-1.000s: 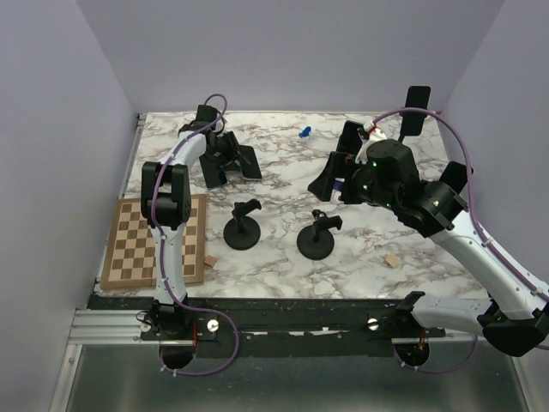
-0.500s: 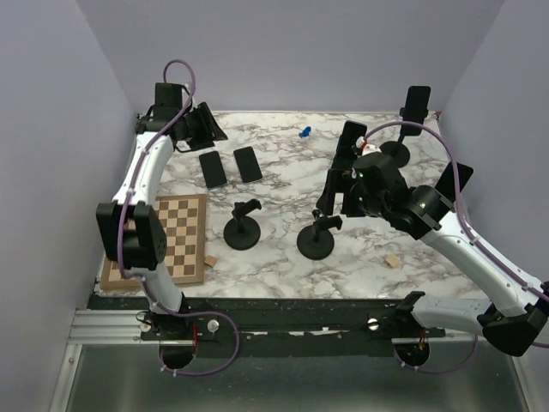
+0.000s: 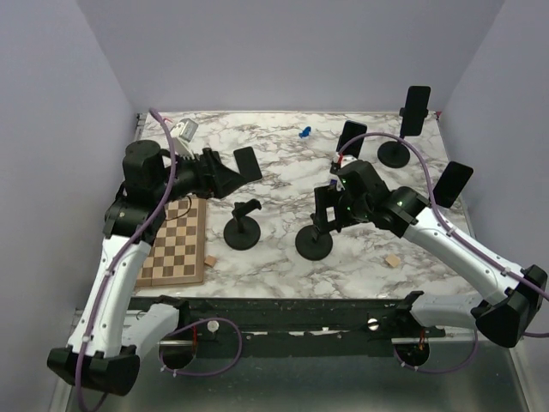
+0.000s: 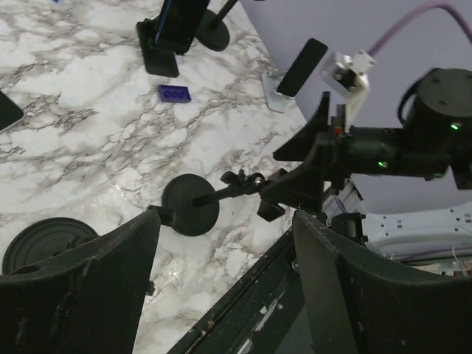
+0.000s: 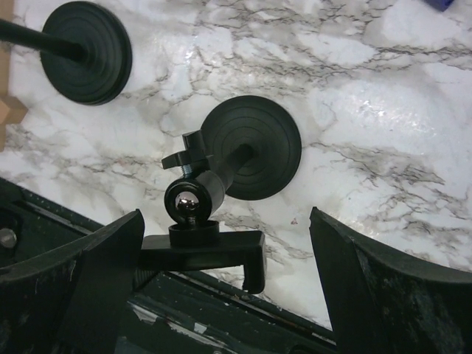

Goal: Remove the phone from the phone stand

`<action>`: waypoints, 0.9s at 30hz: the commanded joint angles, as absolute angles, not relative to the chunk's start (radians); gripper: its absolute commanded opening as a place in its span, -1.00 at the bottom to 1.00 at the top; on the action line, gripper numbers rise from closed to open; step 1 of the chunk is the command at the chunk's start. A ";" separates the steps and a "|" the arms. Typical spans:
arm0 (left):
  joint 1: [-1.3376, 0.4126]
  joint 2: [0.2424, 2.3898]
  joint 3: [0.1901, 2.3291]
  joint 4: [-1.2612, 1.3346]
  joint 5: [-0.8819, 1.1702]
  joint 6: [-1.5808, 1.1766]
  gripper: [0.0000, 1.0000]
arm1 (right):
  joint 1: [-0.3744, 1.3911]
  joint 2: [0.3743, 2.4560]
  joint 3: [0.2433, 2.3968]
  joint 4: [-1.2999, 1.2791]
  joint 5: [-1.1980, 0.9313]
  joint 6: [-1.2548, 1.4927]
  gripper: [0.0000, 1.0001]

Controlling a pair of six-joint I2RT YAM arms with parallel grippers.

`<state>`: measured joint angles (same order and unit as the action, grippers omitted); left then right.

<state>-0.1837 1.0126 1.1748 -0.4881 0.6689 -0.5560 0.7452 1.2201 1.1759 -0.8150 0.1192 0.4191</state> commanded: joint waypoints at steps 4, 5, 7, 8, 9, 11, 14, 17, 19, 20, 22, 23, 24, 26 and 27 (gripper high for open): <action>-0.263 0.819 1.107 -0.443 0.746 -0.627 0.63 | 0.751 1.202 1.124 -0.765 -0.070 0.395 1.00; -0.277 0.810 1.097 -0.432 0.746 -0.639 0.63 | 0.752 1.206 1.119 -0.768 -0.085 0.411 1.00; -0.307 0.804 1.088 -0.413 0.743 -0.658 0.63 | 0.752 1.211 1.119 -0.777 -0.092 0.452 1.00; -0.319 0.804 1.087 -0.407 0.742 -0.665 0.63 | 0.751 1.214 1.125 -0.787 -0.085 0.482 1.00; -0.335 0.803 1.087 -0.400 0.737 -0.674 0.63 | 0.752 1.214 1.131 -0.796 -0.074 0.523 0.99; -0.368 0.802 1.086 -0.377 0.714 -0.691 0.64 | 0.751 1.211 1.135 -0.796 -0.090 0.593 0.99; -0.414 0.813 1.093 -0.352 0.693 -0.708 0.64 | 0.752 1.204 1.121 -0.753 -0.146 0.697 1.00; -0.454 0.829 1.106 -0.351 0.678 -0.710 0.64 | 0.751 1.197 1.082 -0.675 -0.209 0.828 0.99; -0.478 0.824 1.103 -0.336 0.655 -0.717 0.64 | 0.751 1.189 1.050 -0.631 -0.233 0.910 1.00; -0.487 0.823 1.100 -0.328 0.651 -0.721 0.64 | 0.752 1.185 1.031 -0.609 -0.237 0.959 0.99; -0.501 0.824 1.099 -0.321 0.644 -0.726 0.64 | 0.751 1.165 0.980 -0.523 -0.266 1.028 0.88; -0.506 0.824 1.100 -0.320 0.640 -0.727 0.64 | 0.751 1.154 0.959 -0.480 -0.280 1.061 0.80; -0.510 0.829 1.101 -0.322 0.637 -0.728 0.64 | 0.751 1.148 0.940 -0.438 -0.291 1.096 0.72; -0.516 0.833 1.103 -0.323 0.640 -0.726 0.64 | 0.751 1.157 0.914 -0.370 -0.327 1.147 0.23; -0.521 0.836 1.104 -0.327 0.640 -0.723 0.64 | 0.751 1.165 0.903 -0.334 -0.354 1.175 0.10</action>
<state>-0.5049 0.8307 1.0931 -0.3511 0.6674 -0.7094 0.7452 1.1744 0.9451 -0.5354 -0.2401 0.9905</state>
